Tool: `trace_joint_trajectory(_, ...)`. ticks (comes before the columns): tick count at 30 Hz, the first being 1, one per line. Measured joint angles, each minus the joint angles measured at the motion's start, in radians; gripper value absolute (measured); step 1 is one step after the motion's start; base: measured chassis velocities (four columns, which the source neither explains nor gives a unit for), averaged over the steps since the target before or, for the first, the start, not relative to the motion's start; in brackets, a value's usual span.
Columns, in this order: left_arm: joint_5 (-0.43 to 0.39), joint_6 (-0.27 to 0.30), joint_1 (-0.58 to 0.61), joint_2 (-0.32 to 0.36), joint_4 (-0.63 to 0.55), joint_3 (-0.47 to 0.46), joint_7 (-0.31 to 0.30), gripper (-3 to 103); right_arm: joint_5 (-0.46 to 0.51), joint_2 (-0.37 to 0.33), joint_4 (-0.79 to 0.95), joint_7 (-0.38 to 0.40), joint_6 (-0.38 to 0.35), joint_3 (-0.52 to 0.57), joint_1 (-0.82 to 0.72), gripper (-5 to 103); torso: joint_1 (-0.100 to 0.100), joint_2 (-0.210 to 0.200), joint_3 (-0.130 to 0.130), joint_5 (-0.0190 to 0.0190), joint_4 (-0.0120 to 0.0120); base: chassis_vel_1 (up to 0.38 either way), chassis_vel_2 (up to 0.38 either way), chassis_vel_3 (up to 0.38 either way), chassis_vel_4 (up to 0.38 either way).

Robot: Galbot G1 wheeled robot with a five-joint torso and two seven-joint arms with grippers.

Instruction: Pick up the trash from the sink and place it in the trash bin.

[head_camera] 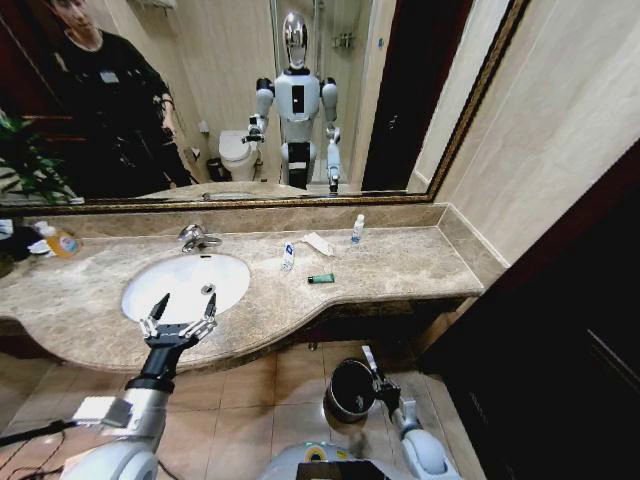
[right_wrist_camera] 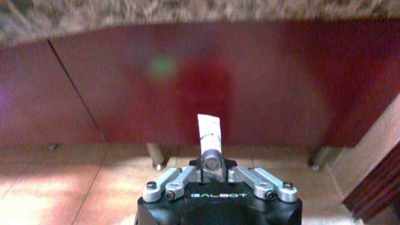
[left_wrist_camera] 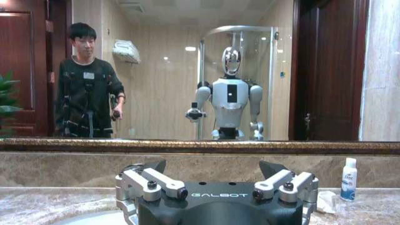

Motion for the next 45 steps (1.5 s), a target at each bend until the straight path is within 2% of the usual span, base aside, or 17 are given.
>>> trace_joint_trajectory(6, 0.000, 0.000, 0.000, 0.000, 0.000, 0.000, 0.000, 100, -0.033, 0.035, -0.106, -0.002, 0.032, -0.006, 0.039, 17, 0.000, 0.000, 0.000, 0.0000, 0.0000, 0.000, 0.000, 0.000, 0.000)
trace_joint_trajectory(15, 0.000, 0.000, 0.000, 0.000, 0.000, 0.000, 0.000, 100, -0.079, 0.056, -0.124, -0.004, 0.044, -0.014, 0.046, 17, 0.000, 0.000, 0.000, 0.0001, 0.0000, 0.000, 0.000, 0.000, 0.000)
trace_joint_trajectory(16, 0.000, 0.000, 0.000, 0.000, 0.000, 0.000, 0.000, 100, -0.083, 0.056, -0.124, -0.005, 0.044, -0.014, 0.048, 14, 0.000, 0.000, 0.000, 0.0001, 0.0000, 0.000, 0.000, 0.000, 0.000)
trace_joint_trajectory(19, 0.000, 0.000, 0.000, 0.000, 0.000, 0.000, 0.000, 100, -0.089, 0.052, -0.125, -0.005, 0.043, -0.017, 0.050, 23, 0.000, 0.000, 0.000, 0.0000, 0.0000, 0.000, 0.000, 0.000, 0.000)
trace_joint_trajectory(20, 0.000, 0.000, 0.000, 0.000, 0.000, 0.000, 0.000, 100, -0.092, 0.051, -0.127, -0.005, 0.041, -0.018, 0.051, 23, 0.000, 0.000, 0.000, -0.0001, 0.0000, 0.000, 0.000, 0.000, 0.000)
trace_joint_trajectory(21, 0.000, 0.000, 0.000, 0.000, 0.000, 0.000, 0.000, 100, -0.096, 0.053, -0.130, -0.005, 0.039, -0.018, 0.053, 28, 0.000, 0.000, 0.000, 0.0000, 0.0000, 0.000, 0.000, 0.000, 0.000)
trace_joint_trajectory(22, 0.000, 0.000, 0.000, 0.000, 0.000, 0.000, 0.000, 100, -0.096, 0.053, -0.130, -0.005, 0.039, -0.018, 0.053, 28, 0.000, 0.000, 0.000, 0.0000, 0.0000, 0.000, 0.000, 0.000, 0.000)
trace_joint_trajectory(26, 0.000, 0.000, 0.000, 0.000, 0.000, 0.000, 0.000, 100, -0.105, 0.052, -0.145, -0.012, 0.038, -0.018, 0.058, 50, 0.000, 0.000, 0.000, 0.0001, 0.0000, 0.000, 0.000, 0.000, 0.000)
trace_joint_trajectory(28, 0.000, 0.000, 0.000, 0.000, 0.000, 0.000, 0.000, 100, -0.107, 0.050, -0.148, -0.014, 0.039, -0.019, 0.059, 50, 0.000, 0.000, 0.000, 0.0000, 0.0000, 0.000, 0.000, 0.000, 0.000)
trace_joint_trajectory(30, 0.000, 0.000, 0.000, 0.000, 0.000, 0.000, 0.000, 100, -0.110, 0.048, -0.152, -0.014, 0.040, -0.019, 0.059, 61, 0.000, 0.000, 0.000, 0.0000, 0.0000, 0.000, 0.000, 0.000, 0.000)
trace_joint_trajectory(31, 0.000, 0.000, 0.000, 0.000, 0.000, 0.000, 0.000, 100, -0.110, 0.048, -0.152, -0.014, 0.040, -0.019, 0.059, 61, 0.000, 0.000, 0.000, 0.0000, 0.0000, 0.000, 0.000, 0.000, 0.000)
trace_joint_trajectory(35, 0.000, 0.000, 0.000, 0.000, 0.000, 0.000, 0.000, 100, -0.111, 0.047, -0.151, -0.014, 0.040, -0.017, 0.055, 82, 0.000, 0.000, 0.000, 0.0000, 0.0000, 0.000, 0.000, 0.000, 0.000)
trace_joint_trajectory(36, 0.000, 0.000, 0.000, 0.000, 0.000, 0.000, 0.000, 100, -0.111, 0.047, -0.151, -0.014, 0.040, -0.017, 0.055, 82, 0.000, 0.000, 0.000, 0.0000, 0.0000, 0.000, 0.000, 0.000, 0.000)
trace_joint_trajectory(39, 0.000, 0.000, 0.000, 0.000, 0.000, 0.000, 0.000, 100, -0.110, 0.047, -0.145, -0.011, 0.041, -0.016, 0.051, 97, 0.000, 0.000, 0.000, 0.0000, 0.0000, 0.000, 0.000, 0.000, 0.000)
trace_joint_trajectory(45, 0.000, 0.000, 0.000, 0.000, 0.000, 0.000, 0.000, 100, -0.110, 0.047, -0.130, -0.008, 0.041, -0.015, 0.045, 100, 0.000, 0.000, 0.000, 0.0001, 0.0000, 0.000, 0.000, 0.000, 0.000)
